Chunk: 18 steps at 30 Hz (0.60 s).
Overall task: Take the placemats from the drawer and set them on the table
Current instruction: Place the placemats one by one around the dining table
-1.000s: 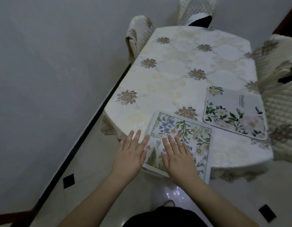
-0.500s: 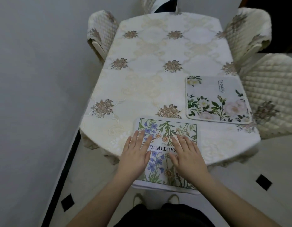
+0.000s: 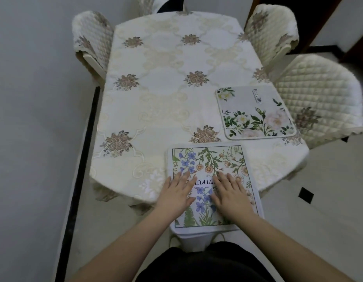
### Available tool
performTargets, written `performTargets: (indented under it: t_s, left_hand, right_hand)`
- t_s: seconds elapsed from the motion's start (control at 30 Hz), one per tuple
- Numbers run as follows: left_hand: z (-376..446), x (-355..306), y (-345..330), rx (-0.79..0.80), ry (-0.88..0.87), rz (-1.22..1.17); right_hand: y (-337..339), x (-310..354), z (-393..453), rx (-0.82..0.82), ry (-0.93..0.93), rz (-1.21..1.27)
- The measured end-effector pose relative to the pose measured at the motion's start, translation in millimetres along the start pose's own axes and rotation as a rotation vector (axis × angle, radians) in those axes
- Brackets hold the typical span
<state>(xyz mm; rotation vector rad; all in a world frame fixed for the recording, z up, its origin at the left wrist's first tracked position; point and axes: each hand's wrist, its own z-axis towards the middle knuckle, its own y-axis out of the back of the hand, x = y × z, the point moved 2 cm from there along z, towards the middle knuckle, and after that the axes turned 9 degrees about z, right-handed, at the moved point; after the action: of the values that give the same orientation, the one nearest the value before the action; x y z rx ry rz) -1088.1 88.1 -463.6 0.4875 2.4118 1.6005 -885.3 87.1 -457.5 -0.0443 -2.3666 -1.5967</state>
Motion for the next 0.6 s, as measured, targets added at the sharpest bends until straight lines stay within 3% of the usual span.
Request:
performTargets:
  t_s: [0.33,0.6]
  left_hand:
    - [5,9,-15,0.011,-0.059,0.041]
    - [5,5,-23,-0.005,0.01,0.016]
  right_hand:
    - [-14,-20,-3,0.007,0.038,0.029]
    - [-11,-54,-12,-0.015,0.09,0.026]
